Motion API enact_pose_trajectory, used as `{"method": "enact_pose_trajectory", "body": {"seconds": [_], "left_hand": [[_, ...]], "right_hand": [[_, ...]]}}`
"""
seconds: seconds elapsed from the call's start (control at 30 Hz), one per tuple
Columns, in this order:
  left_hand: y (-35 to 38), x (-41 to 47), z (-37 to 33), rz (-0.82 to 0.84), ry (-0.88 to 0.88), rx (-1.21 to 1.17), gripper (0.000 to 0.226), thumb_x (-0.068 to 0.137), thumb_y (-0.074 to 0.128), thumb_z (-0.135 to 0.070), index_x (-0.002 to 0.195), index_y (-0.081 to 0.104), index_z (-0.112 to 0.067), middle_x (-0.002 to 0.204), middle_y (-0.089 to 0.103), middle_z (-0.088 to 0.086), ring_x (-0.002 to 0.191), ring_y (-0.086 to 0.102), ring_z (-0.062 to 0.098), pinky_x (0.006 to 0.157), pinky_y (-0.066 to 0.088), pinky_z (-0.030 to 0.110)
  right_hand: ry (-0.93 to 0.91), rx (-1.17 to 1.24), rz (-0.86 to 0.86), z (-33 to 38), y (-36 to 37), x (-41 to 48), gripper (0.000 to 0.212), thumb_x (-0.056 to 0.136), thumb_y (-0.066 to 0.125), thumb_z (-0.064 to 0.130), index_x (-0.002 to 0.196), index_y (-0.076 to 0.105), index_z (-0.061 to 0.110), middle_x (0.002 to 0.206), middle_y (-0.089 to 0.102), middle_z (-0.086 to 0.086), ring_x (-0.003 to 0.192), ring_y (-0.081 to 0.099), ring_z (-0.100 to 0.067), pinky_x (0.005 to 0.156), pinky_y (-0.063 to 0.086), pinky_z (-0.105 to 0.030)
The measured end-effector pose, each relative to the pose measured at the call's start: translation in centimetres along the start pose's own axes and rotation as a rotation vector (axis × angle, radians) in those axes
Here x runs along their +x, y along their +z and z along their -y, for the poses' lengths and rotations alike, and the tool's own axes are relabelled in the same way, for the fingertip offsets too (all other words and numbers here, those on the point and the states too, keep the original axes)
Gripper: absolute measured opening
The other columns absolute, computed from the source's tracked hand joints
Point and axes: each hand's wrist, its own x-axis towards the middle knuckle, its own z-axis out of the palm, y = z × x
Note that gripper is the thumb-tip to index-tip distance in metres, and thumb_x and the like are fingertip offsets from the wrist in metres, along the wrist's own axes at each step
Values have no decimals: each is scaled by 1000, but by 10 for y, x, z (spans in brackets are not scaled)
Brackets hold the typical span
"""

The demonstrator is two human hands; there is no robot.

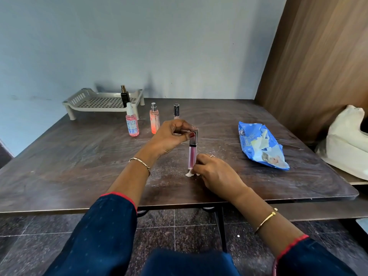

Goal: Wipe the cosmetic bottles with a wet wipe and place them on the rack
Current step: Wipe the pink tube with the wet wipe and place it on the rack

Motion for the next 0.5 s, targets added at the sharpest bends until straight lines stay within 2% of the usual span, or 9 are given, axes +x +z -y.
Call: {"method": "enact_pose_trajectory", "body": {"seconds": [0.13,0.23,0.37,0.43,0.5], "left_hand": [[-3,-4,2,13,-20,-51,15,84,66,-3,93,67,-16,96,70,-10,93,64,2,80,50,12],[-5,-9,3,-7,-84,-113,16,86,64,-4,101,66,-9,95,68,-10,85,63,-4,74,50,10],[-6,-13,3,-14,-97,-160,13,83,68,-15,96,68,-17,96,71,-3,94,64,9,84,51,17],[-6,-15,1,-22,-103,-187,13,79,70,-24,92,70,-20,95,72,-1,95,64,13,89,51,23],[-6,-15,0,-45,-104,-208,13,80,70,-23,92,71,-17,94,72,0,93,64,13,89,51,24]], "right_hand": [[47,62,-65,5,2,0,16,77,67,-2,88,70,9,88,57,-7,68,58,-28,51,50,-39],[51,75,-87,8,4,-2,15,79,64,-2,90,68,8,89,57,-8,69,57,-28,52,50,-42],[49,79,-106,12,5,-2,16,80,64,0,93,68,9,92,58,-9,72,58,-28,53,52,-43],[48,87,-108,12,7,-2,15,80,64,1,93,69,8,93,58,-9,73,58,-28,54,53,-43],[54,94,-110,11,7,-2,14,81,64,3,93,69,8,93,58,-8,74,59,-27,56,53,-43]]}}
